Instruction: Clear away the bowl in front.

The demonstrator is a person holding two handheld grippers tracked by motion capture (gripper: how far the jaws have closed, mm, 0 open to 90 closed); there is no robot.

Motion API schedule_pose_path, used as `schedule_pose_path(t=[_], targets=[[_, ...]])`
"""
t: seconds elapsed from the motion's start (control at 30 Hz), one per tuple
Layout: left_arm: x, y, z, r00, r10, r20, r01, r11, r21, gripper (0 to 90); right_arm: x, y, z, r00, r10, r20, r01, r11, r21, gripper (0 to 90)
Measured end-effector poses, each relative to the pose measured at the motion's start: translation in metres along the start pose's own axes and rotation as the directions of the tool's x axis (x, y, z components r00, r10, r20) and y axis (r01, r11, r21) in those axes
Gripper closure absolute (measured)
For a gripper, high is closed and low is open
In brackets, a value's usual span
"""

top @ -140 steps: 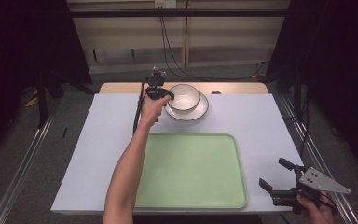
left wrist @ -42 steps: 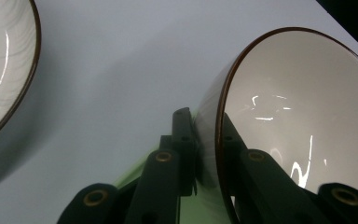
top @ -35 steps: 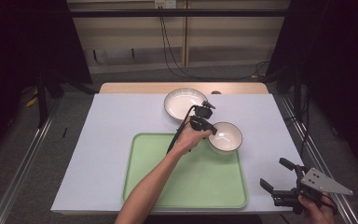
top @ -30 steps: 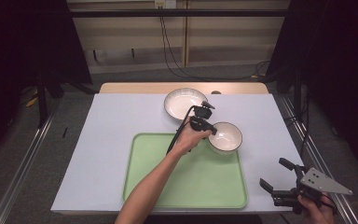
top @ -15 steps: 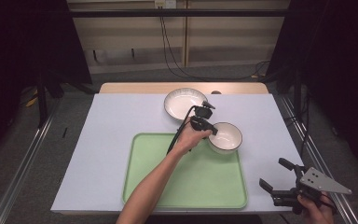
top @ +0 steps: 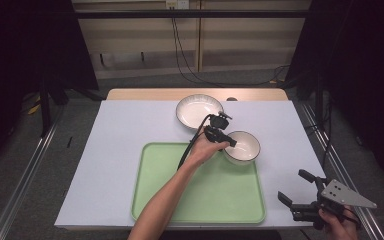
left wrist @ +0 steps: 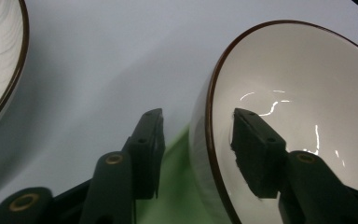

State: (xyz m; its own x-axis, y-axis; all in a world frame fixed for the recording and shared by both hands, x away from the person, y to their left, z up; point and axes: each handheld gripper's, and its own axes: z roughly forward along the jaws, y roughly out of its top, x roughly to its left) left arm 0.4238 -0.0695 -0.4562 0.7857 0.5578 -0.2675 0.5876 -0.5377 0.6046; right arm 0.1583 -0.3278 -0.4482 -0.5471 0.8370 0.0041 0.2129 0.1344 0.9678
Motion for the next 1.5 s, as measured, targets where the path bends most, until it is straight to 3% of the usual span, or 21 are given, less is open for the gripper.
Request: schedule_pose_path(t=[0.2, 0.3, 0.37, 0.43, 0.47, 0.67, 0.73, 0.87, 0.93, 1.0, 1.07, 1.23, 1.37, 1.5], targets=[[-0.006, -0.001, -0.003, 0.9985, 0.050, -0.024, -0.051, 0.9987, -0.004, 37.8, 0.000, 0.000, 0.000, 1.0000, 0.001, 0.000, -0.001, 1.000, -0.002, 0.6], [-0.004, -0.001, -0.003, 0.9992, 0.036, -0.020, -0.036, 0.9992, -0.015, 28.1, 0.000, 0.000, 0.000, 1.0000, -0.001, -0.002, 0.001, 1.000, -0.002, 0.6], [-0.003, -0.001, -0.003, 0.9995, 0.022, -0.021, -0.022, 0.9995, -0.020, 15.6, 0.000, 0.000, 0.000, 1.0000, -0.004, 0.002, 0.004, 1.000, -0.001, 0.6], [-0.002, -0.001, -0.004, 0.9988, 0.046, -0.015, -0.047, 0.9985, -0.027, 9.9, 0.000, 0.000, 0.000, 1.0000, -0.002, 0.001, 0.002, 1.000, -0.003, 0.6], [-0.002, -0.001, -0.005, 0.9993, 0.037, -0.010, -0.037, 0.9980, -0.050, 3.0, 0.000, 0.000, 0.000, 1.0000, 0.002, 0.002, -0.002, 1.000, -0.001, 0.6], [-0.003, 0.000, -0.011, 0.9939, 0.088, -0.067, -0.094, 0.9922, -0.083, 4.8, 0.000, 0.000, 0.000, 1.0000, -0.003, 0.003, 0.003, 1.000, -0.001, 0.6], [-0.004, 0.000, -0.012, 0.9950, 0.066, -0.075, -0.073, 0.9919, -0.103, 4.4, 0.000, 0.000, -0.001, 1.0000, -0.006, 0.002, 0.006, 1.000, 0.000, 0.6], [-0.005, -0.001, -0.013, 0.9958, 0.060, -0.069, -0.070, 0.9869, -0.145, 4.1, 0.000, 0.001, -0.001, 1.0000, -0.008, -0.003, 0.008, 1.000, 0.000, 0.6], [-0.006, -0.003, -0.015, 0.9918, 0.081, -0.099, -0.095, 0.9840, -0.151, 4.2, 0.000, 0.001, -0.001, 1.0000, -0.008, -0.001, 0.008, 1.000, -0.001, 0.6], [-0.006, -0.004, -0.018, 0.9909, 0.092, -0.098, -0.107, 0.9813, -0.160, 4.0, 0.000, 0.001, -0.001, 1.0000, -0.009, 0.000, 0.009, 1.000, 0.000, 0.6], [-0.006, -0.007, -0.021, 0.9936, 0.083, -0.075, -0.095, 0.9806, -0.171, 3.0, 0.000, 0.001, -0.001, 0.9999, -0.009, 0.004, 0.009, 1.000, -0.004, 0.6], [-0.004, -0.012, -0.032, 0.9925, 0.064, -0.105, -0.085, 0.9742, -0.209, 2.8, 0.000, 0.001, -0.001, 1.0000, -0.008, -0.001, 0.008, 1.000, 0.000, 0.6], [-0.004, -0.017, -0.042, 0.9917, 0.066, -0.110, -0.093, 0.9610, -0.260, 3.2, 0.000, 0.001, 0.000, 0.9999, -0.011, -0.005, 0.011, 1.000, 0.000, 0.6], [0.000, -0.022, -0.051, 0.9925, 0.041, -0.115, -0.072, 0.9582, -0.277, 3.4, 0.000, 0.001, 0.000, 0.9999, -0.012, -0.004, 0.012, 1.000, 0.000, 0.6]])
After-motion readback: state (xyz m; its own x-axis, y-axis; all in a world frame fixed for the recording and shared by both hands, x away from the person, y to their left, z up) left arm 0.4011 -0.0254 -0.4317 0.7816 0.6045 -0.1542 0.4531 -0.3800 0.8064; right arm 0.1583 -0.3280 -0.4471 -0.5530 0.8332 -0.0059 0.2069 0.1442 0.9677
